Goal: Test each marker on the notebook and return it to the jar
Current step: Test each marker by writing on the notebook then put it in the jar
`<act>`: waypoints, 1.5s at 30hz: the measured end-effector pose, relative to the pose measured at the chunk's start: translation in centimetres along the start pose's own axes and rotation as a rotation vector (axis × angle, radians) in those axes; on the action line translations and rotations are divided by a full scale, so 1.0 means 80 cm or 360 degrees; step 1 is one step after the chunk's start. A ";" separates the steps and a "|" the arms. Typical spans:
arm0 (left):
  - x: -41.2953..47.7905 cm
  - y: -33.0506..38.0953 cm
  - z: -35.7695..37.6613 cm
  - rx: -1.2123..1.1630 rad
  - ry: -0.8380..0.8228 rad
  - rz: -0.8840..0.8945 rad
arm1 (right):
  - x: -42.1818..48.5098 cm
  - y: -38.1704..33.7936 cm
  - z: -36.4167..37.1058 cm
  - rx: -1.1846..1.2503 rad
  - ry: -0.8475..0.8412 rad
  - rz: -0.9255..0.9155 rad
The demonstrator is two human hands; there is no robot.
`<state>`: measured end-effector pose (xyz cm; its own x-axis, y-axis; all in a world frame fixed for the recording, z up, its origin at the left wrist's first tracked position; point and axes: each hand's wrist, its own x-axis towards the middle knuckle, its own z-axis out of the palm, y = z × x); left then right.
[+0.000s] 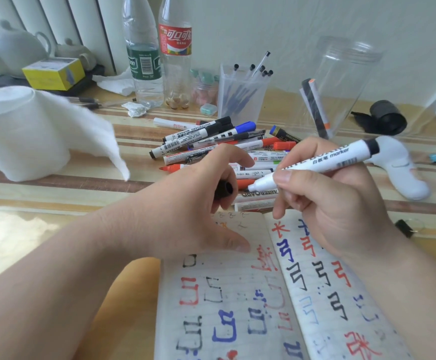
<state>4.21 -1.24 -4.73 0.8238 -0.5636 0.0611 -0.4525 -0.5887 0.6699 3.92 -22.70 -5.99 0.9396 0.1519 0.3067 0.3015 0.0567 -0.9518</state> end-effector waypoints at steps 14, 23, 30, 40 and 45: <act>-0.001 -0.005 0.013 -0.0156 0.0073 0.0154 | -0.007 -0.010 0.015 -0.0320 -0.0132 -0.0002; 0.006 -0.005 0.029 -0.1021 0.0336 0.0130 | -0.008 -0.009 0.023 0.0013 -0.0004 0.0145; 0.009 0.010 0.025 -0.2084 0.0380 0.0089 | -0.004 -0.012 0.022 0.0385 0.0002 0.0164; 0.014 0.003 0.027 -0.1849 0.0362 -0.0084 | -0.005 -0.016 0.013 0.0371 0.0018 0.0096; 0.014 0.000 0.029 -0.1653 0.0414 0.0057 | -0.005 -0.019 0.019 0.0519 -0.0020 0.0223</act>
<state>4.32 -3.18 -6.37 0.9189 -0.3575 0.1670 -0.0666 0.2765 0.9587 2.83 -21.35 -4.69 0.9655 0.1926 0.1750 0.1000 0.3464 -0.9327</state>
